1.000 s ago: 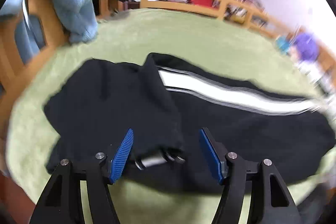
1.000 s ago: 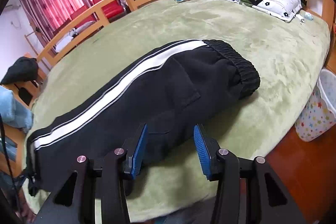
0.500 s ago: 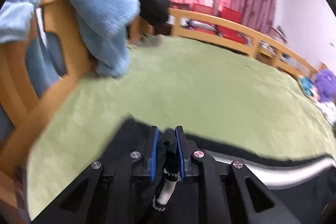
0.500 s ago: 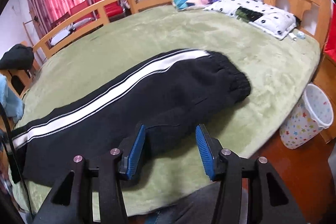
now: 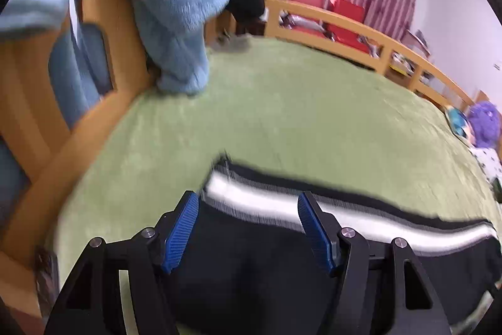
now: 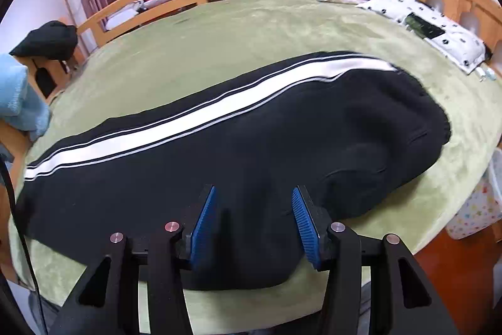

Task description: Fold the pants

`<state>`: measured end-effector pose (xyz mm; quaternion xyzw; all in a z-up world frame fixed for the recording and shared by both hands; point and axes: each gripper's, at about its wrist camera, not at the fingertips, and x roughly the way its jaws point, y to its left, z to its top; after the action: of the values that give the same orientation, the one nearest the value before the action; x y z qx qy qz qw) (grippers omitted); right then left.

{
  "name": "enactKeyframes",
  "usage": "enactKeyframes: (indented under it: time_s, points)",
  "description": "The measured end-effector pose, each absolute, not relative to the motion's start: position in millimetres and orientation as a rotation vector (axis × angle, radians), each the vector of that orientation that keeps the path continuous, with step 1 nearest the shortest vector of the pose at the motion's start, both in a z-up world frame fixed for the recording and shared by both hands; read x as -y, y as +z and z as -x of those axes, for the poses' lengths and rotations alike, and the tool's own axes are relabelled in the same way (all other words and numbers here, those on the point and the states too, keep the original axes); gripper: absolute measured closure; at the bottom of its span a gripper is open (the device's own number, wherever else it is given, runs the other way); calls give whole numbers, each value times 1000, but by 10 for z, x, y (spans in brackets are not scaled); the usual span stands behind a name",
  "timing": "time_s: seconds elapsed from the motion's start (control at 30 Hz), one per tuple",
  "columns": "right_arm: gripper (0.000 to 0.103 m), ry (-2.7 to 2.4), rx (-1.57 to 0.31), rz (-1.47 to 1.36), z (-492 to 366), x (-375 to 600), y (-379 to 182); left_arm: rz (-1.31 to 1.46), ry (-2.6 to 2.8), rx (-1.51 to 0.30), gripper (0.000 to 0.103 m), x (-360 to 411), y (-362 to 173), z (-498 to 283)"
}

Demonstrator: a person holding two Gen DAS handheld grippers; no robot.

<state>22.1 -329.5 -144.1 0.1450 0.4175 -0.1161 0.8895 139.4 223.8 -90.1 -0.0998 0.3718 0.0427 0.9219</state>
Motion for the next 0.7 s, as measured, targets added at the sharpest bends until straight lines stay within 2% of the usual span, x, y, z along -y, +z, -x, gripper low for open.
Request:
enactKeyframes:
  time_s: [0.17, 0.3, 0.43, 0.63, 0.67, 0.7]
  points:
    - [53, -212, -881, -303, -145, 3085, -1496, 359, -33, -863, 40, -2244, -1330, -916]
    - [53, -199, -908, -301, -140, 2984, -1538, 404, 7, -875, 40, -2352, -1550, -649]
    - [53, -190, -918, -299, -155, 2894, -1548, 569, 69, -889, 41, -2668, -1807, -652]
    - [53, -180, -939, -265, -198, 2721, -1575, 652, 178, -875, 41, -2949, -2006, -783]
    - [53, -183, -939, -256, -201, 2694, -1579, 661, 178, -869, 42, -2975, -2021, -817]
    - [53, -184, -942, -250, -213, 2675, -1591, 665, 182, -868, 54, -3006, -2042, -861]
